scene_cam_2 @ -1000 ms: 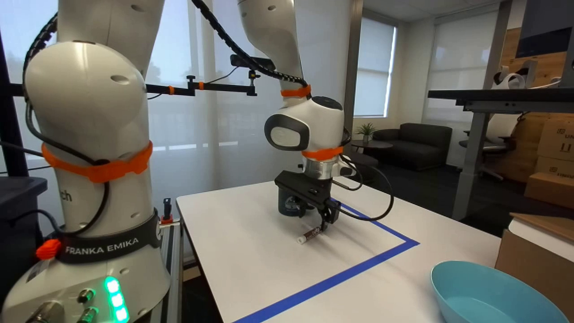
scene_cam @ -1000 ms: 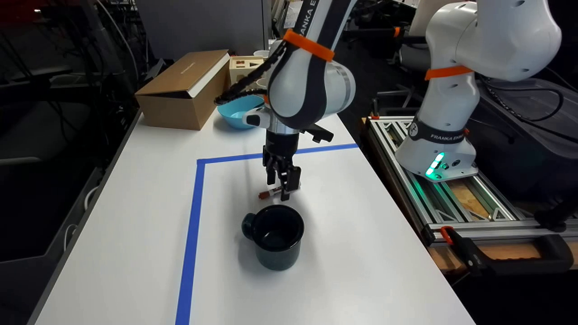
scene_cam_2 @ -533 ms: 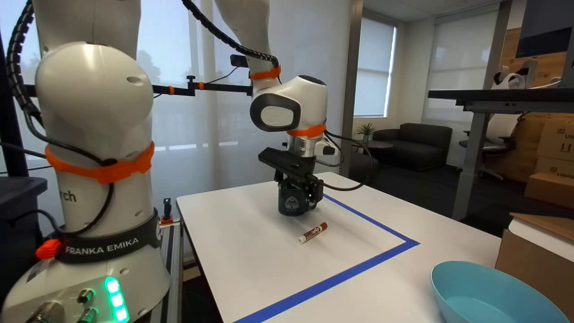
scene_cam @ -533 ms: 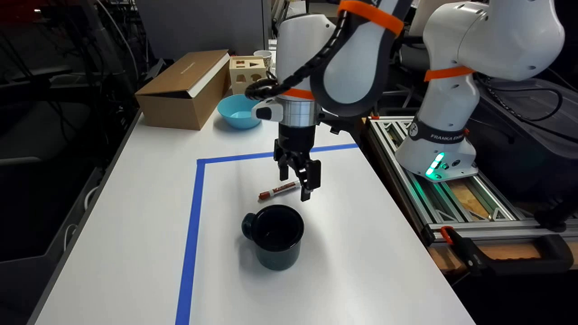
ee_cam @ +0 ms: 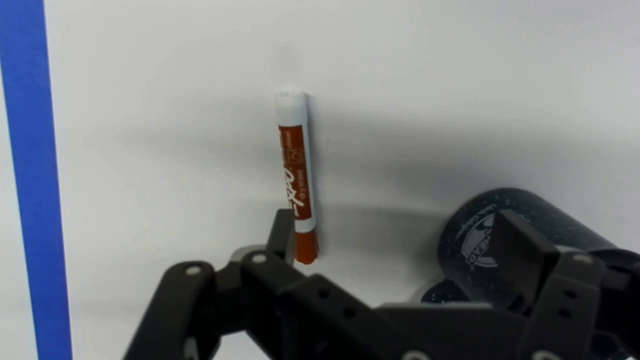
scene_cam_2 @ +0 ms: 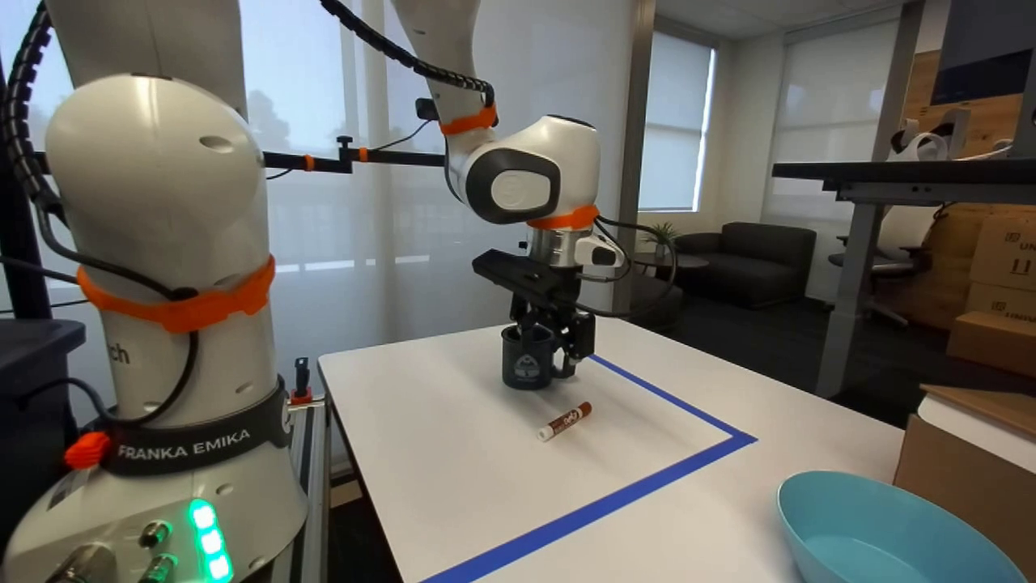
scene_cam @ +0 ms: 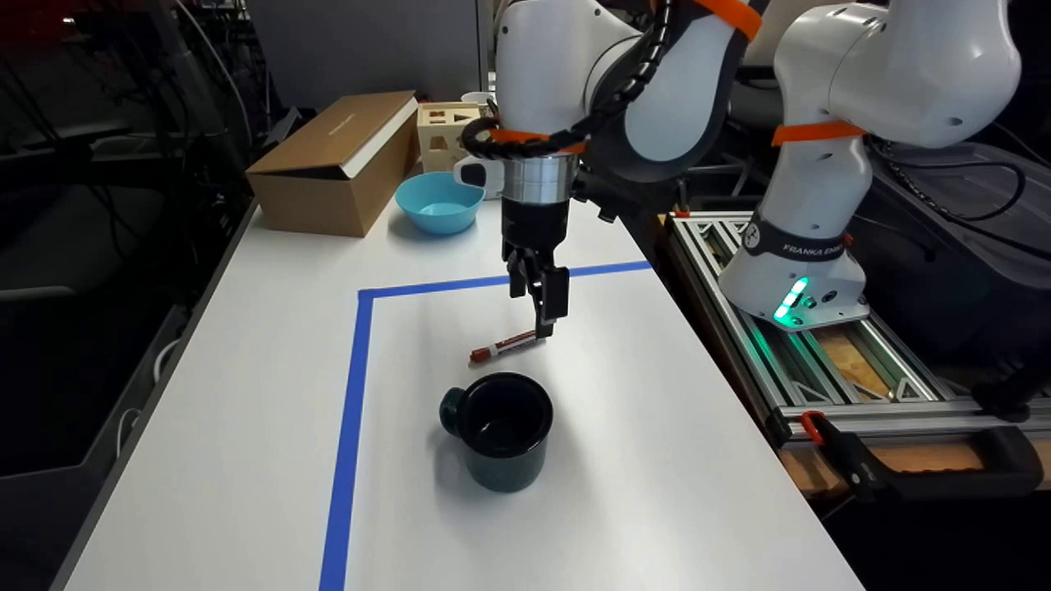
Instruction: Take the marker out of the cup
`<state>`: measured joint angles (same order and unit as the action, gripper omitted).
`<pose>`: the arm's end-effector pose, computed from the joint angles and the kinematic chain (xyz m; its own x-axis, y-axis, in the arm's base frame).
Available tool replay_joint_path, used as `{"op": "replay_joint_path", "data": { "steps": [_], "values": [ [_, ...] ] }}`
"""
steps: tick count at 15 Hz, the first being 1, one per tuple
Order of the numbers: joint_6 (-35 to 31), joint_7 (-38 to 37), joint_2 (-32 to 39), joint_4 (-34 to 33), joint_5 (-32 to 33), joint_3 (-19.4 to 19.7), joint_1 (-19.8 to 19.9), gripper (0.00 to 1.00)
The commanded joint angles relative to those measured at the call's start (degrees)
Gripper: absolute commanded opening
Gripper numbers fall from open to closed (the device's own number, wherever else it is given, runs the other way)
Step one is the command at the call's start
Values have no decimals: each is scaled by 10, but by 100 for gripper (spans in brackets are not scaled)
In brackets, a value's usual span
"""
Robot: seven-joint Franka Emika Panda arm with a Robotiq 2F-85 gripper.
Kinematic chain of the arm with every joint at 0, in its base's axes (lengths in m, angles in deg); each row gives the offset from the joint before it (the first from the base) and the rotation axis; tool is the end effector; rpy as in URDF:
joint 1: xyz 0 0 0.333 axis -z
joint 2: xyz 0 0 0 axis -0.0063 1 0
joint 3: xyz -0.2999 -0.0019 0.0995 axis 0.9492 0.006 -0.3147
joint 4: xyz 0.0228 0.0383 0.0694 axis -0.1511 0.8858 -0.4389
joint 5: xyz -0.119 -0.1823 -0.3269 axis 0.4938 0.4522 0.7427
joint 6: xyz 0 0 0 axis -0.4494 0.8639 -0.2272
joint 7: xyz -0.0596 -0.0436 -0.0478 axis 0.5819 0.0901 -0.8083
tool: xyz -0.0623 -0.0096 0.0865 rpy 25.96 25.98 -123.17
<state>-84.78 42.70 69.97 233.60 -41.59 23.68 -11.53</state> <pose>0.3873 0.0931 0.2325 0.9361 0.3405 0.0881 0.3492 -0.9297 -0.1169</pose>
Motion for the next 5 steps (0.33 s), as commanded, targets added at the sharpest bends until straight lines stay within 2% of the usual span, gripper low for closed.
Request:
{"op": "replay_joint_path", "data": {
  "steps": [1, 5],
  "values": [
    [2, -2, 0, 0, 1, -13, 10, 100],
    [2, -2, 0, 0, 1, -15, 10, 100]
  ]
}}
